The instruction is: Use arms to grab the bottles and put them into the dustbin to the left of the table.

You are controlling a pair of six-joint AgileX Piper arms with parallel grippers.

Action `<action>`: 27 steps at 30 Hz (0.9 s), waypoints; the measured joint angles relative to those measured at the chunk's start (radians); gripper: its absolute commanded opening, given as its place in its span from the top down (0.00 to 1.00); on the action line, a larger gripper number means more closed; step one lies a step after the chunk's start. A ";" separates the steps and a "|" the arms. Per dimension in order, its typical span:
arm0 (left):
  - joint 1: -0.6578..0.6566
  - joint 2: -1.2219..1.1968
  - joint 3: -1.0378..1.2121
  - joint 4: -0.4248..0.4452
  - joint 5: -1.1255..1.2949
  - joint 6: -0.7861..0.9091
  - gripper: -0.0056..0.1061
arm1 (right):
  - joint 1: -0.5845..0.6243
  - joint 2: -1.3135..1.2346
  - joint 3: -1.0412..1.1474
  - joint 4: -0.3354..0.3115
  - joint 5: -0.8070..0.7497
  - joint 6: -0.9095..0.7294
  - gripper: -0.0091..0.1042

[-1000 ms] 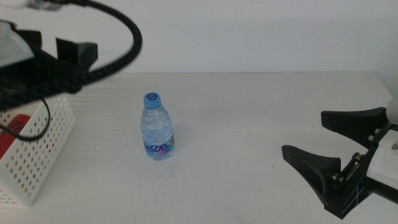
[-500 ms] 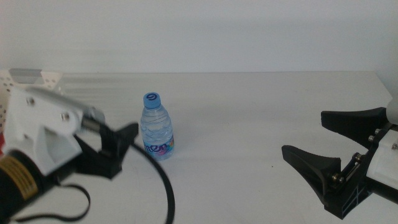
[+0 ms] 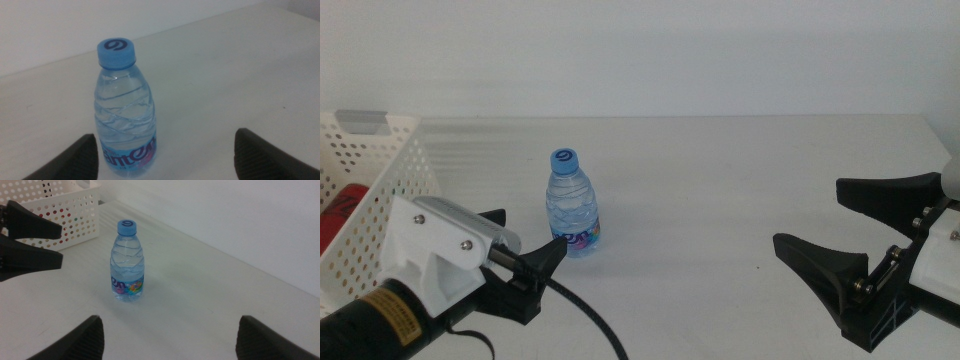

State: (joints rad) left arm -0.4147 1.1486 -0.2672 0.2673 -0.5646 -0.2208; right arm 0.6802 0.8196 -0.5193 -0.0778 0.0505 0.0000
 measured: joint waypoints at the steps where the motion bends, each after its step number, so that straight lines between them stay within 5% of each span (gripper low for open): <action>1: 0.000 0.017 0.000 -0.010 -0.021 0.003 0.17 | 0.000 0.000 0.000 0.000 0.000 0.000 0.30; 12: 0.000 0.146 -0.015 -0.119 -0.185 0.099 0.16 | 0.000 0.000 0.000 0.000 0.000 0.000 0.30; 27: 0.000 0.343 -0.102 -0.163 -0.275 0.152 0.16 | 0.001 0.000 0.000 0.000 0.001 0.000 0.30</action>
State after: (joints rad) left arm -0.4147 1.4920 -0.3694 0.1040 -0.8396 -0.0687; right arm 0.6810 0.8196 -0.5193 -0.0778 0.0518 0.0000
